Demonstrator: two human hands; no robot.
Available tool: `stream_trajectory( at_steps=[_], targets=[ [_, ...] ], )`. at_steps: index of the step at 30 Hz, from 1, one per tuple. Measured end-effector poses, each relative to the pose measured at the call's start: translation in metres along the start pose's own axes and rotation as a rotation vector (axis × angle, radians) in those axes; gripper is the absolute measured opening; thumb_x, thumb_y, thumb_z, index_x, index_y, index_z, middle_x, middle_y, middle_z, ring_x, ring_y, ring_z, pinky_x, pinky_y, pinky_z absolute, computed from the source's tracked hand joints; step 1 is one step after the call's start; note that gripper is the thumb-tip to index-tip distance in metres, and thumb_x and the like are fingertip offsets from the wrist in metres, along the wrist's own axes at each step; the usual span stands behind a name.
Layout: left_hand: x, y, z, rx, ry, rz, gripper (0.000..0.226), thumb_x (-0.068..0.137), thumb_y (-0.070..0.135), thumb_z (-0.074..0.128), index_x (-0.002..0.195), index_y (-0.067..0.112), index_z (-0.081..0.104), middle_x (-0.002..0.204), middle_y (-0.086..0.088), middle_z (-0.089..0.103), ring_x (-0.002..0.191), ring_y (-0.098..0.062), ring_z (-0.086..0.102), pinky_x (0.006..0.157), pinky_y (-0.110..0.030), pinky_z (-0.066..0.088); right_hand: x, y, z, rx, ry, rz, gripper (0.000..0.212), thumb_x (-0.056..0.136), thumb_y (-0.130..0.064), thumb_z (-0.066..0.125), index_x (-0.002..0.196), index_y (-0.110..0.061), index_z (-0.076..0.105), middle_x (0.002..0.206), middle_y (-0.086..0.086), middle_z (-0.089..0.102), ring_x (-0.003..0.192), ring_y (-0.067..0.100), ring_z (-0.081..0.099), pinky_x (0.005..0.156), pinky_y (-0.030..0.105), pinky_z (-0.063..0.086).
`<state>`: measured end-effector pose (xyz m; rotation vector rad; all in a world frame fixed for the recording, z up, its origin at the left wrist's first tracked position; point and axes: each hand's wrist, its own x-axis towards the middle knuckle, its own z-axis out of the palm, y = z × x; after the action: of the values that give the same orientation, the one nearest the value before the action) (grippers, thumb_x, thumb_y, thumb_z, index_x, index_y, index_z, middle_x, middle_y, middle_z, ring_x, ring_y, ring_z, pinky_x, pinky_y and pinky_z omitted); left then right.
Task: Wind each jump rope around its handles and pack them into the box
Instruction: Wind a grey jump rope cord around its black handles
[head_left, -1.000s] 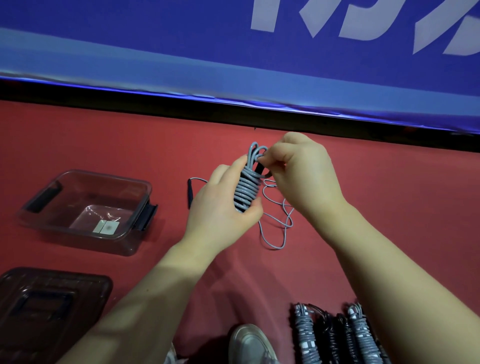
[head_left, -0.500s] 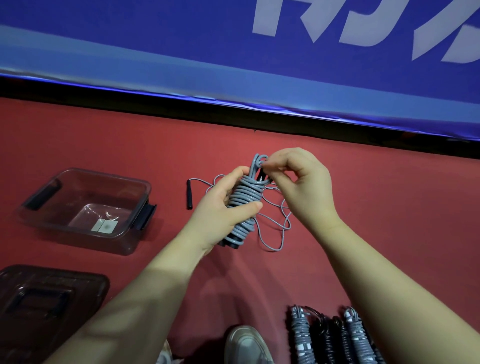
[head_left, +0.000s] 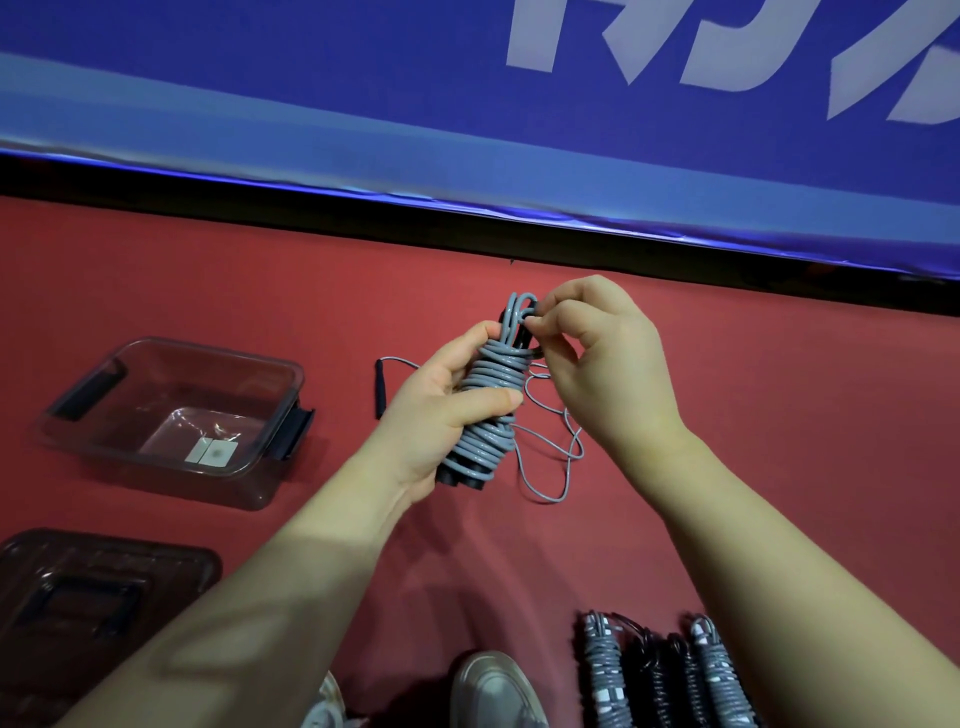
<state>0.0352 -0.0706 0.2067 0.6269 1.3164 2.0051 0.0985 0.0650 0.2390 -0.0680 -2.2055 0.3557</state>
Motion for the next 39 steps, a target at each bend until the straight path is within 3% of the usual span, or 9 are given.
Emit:
stream_trajectory(
  at_steps=[6,8,11,14,21,24,30,35,39],
  targets=[
    [-0.004,0.007,-0.007,0.131,-0.100,-0.013,0.055,0.075,-0.011,0.066,0.110,0.031,0.058,0.099,0.010,0.065,0.084,-0.005,0.060,0.070,-0.017,0.051,-0.005,0.006,-0.006,0.192,-0.052,0.006,0.011,0.075,0.006,0.067,0.070,-0.005,0.068,0.083,0.001,0.061,0.081,0.008,0.055,0.072,0.005,0.041],
    [-0.004,0.011,-0.010,0.171,-0.135,-0.011,0.056,0.070,-0.004,0.070,0.111,0.033,0.059,0.099,0.013,0.066,0.087,-0.007,0.060,0.074,-0.018,0.051,-0.005,0.005,-0.008,0.261,-0.039,0.065,0.019,0.073,0.007,0.067,0.074,-0.013,0.065,0.081,-0.004,0.060,0.081,0.012,0.059,0.076,0.010,0.043],
    [-0.002,0.019,-0.012,0.307,-0.194,0.027,0.051,0.066,0.009,0.069,0.106,0.040,0.062,0.096,0.014,0.065,0.084,-0.006,0.059,0.075,-0.020,0.051,0.002,0.005,-0.015,0.387,-0.096,0.177,0.043,0.075,-0.002,0.068,0.101,-0.032,0.051,0.085,-0.013,0.053,0.077,0.014,0.055,0.077,0.024,0.046],
    [-0.002,0.028,-0.016,0.420,-0.292,0.044,0.050,0.064,0.013,0.071,0.095,0.053,0.066,0.094,0.019,0.065,0.084,-0.003,0.059,0.074,-0.020,0.051,0.006,0.013,-0.028,0.371,-0.298,0.147,0.064,0.078,-0.004,0.069,0.128,-0.034,0.042,0.114,-0.011,0.045,0.076,0.003,0.051,0.080,0.013,0.041],
    [-0.004,0.032,-0.021,0.622,-0.352,0.097,0.056,0.060,0.040,0.074,0.108,0.058,0.053,0.116,0.019,0.062,0.109,-0.004,0.059,0.095,-0.023,0.044,0.008,0.019,-0.038,0.302,-0.484,0.088,0.026,0.080,-0.019,0.062,0.103,-0.028,0.057,0.089,0.000,0.060,0.080,0.006,0.052,0.078,0.014,0.040],
    [-0.006,0.035,-0.026,0.680,-0.267,0.053,0.072,0.052,0.042,0.080,0.112,0.049,0.039,0.107,0.005,0.067,0.093,-0.011,0.066,0.089,-0.029,0.048,0.009,0.023,-0.039,0.320,-0.552,0.057,0.021,0.078,-0.020,0.065,0.096,-0.024,0.055,0.088,0.002,0.056,0.078,0.009,0.050,0.076,0.020,0.043],
    [0.004,0.048,-0.025,1.469,-0.514,0.035,0.055,0.073,0.037,0.077,0.121,0.037,0.051,0.095,0.020,0.061,0.085,0.003,0.059,0.078,-0.023,0.046,0.011,0.027,-0.031,0.057,-0.890,-0.251,0.026,0.071,-0.032,0.076,0.083,-0.014,0.062,0.091,-0.003,0.047,0.083,0.014,0.042,0.078,0.027,0.035],
    [0.013,0.029,-0.035,1.561,-0.638,-0.056,0.061,0.075,0.042,0.075,0.131,0.042,0.050,0.111,0.012,0.062,0.103,-0.012,0.058,0.092,-0.032,0.045,0.008,0.026,-0.018,0.082,-1.301,-0.053,0.011,0.081,-0.025,0.071,0.088,-0.022,0.063,0.086,-0.013,0.043,0.078,0.001,0.044,0.087,0.031,0.041],
    [0.014,0.014,-0.029,1.605,-0.701,-0.066,0.067,0.077,0.038,0.074,0.137,0.037,0.046,0.101,0.005,0.051,0.100,-0.011,0.050,0.092,-0.027,0.040,0.005,0.029,-0.015,0.138,-1.493,0.173,0.015,0.082,-0.024,0.071,0.081,-0.030,0.058,0.087,-0.010,0.054,0.072,-0.003,0.048,0.069,0.010,0.036]
  ],
)
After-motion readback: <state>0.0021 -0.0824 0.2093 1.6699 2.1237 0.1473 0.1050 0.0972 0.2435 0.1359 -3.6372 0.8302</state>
